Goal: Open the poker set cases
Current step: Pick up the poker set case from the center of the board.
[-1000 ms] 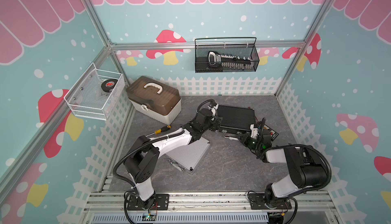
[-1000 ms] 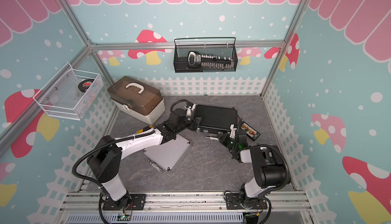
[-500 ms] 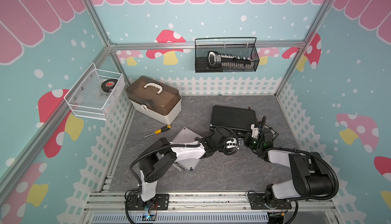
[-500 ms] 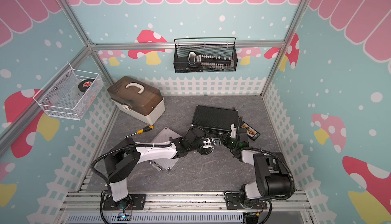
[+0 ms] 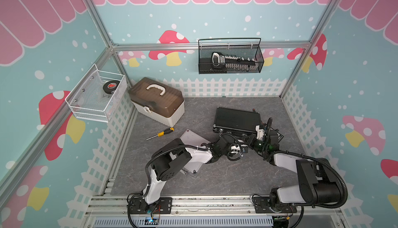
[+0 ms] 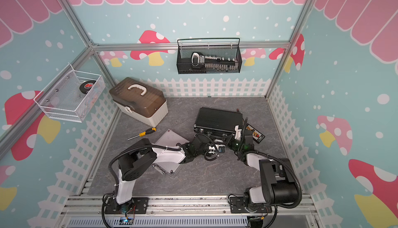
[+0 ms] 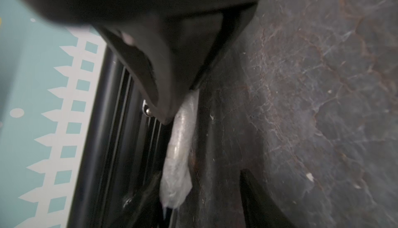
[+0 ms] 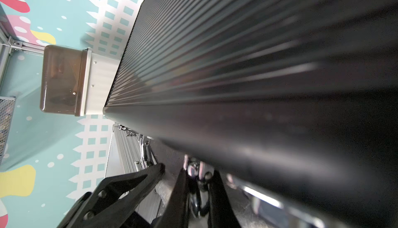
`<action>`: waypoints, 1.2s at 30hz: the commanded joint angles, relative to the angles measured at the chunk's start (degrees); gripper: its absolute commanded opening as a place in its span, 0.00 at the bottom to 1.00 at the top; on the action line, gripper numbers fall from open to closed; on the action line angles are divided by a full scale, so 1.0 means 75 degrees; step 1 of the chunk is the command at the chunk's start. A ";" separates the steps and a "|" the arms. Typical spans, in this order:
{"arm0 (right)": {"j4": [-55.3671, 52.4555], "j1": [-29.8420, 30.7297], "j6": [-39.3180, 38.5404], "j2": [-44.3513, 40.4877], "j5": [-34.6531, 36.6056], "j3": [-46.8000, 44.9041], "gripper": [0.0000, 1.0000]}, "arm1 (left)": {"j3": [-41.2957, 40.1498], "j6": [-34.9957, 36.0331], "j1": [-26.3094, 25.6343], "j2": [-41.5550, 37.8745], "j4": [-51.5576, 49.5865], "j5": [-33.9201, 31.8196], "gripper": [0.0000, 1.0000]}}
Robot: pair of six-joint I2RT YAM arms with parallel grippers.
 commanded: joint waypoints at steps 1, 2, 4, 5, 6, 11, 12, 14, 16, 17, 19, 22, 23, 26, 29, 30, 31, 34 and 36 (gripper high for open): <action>0.0298 -0.0009 -0.0058 -0.0273 -0.0308 0.0228 0.06 | 0.0095 0.0458 0.0027 0.0144 0.0677 -0.0438 0.51; 0.0296 -0.0014 -0.0067 -0.0279 -0.0311 0.0235 0.06 | 0.0095 0.0445 0.0024 0.0144 0.0688 -0.0435 0.50; 0.0280 -0.0012 -0.0069 -0.0289 -0.0320 0.0238 0.06 | 0.0075 0.0426 0.0023 0.0144 0.0847 -0.0493 0.45; 0.0277 -0.0017 -0.0070 -0.0294 -0.0334 0.0240 0.06 | 0.0045 0.0425 0.0023 0.0147 0.1006 -0.0549 0.44; 0.0282 -0.0011 -0.0064 -0.0292 -0.0348 0.0238 0.06 | 0.0022 0.0423 0.0024 0.0147 0.1171 -0.0635 0.43; 0.0295 -0.0016 -0.0046 -0.0269 -0.0583 0.0293 0.06 | -0.0019 0.0691 0.0029 0.0351 0.2033 -0.1041 0.38; 0.0305 -0.0016 -0.0036 -0.0233 -0.0660 0.0321 0.06 | -0.0016 0.0764 0.0030 0.0426 0.2269 -0.1163 0.38; 0.0342 -0.0013 0.0009 -0.0199 -0.0768 0.0322 0.06 | -0.0025 0.0898 0.0027 0.0529 0.2663 -0.1304 0.38; 0.0365 -0.0008 0.0067 -0.0194 -0.0820 0.0302 0.06 | -0.0024 0.1006 0.0026 0.0576 0.2744 -0.1302 0.36; 0.0407 -0.0007 0.0093 -0.0207 -0.0823 0.0294 0.06 | -0.0024 0.1037 0.0029 0.0564 0.2687 -0.1260 0.35; 0.0423 -0.0015 0.0095 -0.0228 -0.0835 0.0288 0.06 | -0.0066 0.1044 0.0028 0.0522 0.2630 -0.1174 0.30; 0.0415 -0.0014 0.0118 -0.0261 -0.0824 0.0306 0.07 | -0.0175 0.0961 0.0024 0.0411 0.2639 -0.1064 0.21; 0.0395 -0.0013 0.0130 -0.0264 -0.0823 0.0320 0.07 | -0.0200 0.0937 0.0029 0.0376 0.2621 -0.1049 0.20; 0.0389 -0.0008 0.0119 -0.0264 -0.0855 0.0373 0.07 | -0.0227 0.1016 0.0024 0.0346 0.2507 -0.1076 0.14; 0.0343 -0.0012 0.0115 -0.0230 -0.0988 0.0465 0.07 | -0.0282 0.1061 0.0024 0.0355 0.2846 -0.1250 0.13; 0.0345 -0.0011 0.0112 -0.0223 -0.1049 0.0496 0.07 | -0.0305 0.1084 0.0032 0.0347 0.3002 -0.1298 0.13; 0.0297 -0.0016 0.0127 -0.0206 -0.1092 0.0524 0.07 | -0.0337 0.1118 0.0024 0.0346 0.3133 -0.1321 0.13; 0.0195 -0.0016 0.0135 -0.0229 -0.1093 0.0551 0.07 | -0.0337 0.1235 0.0027 0.0400 0.3371 -0.1333 0.27; 0.0200 -0.0012 0.0161 -0.0252 -0.1087 0.0552 0.07 | -0.0348 0.1277 0.0031 0.0477 0.3633 -0.1325 0.43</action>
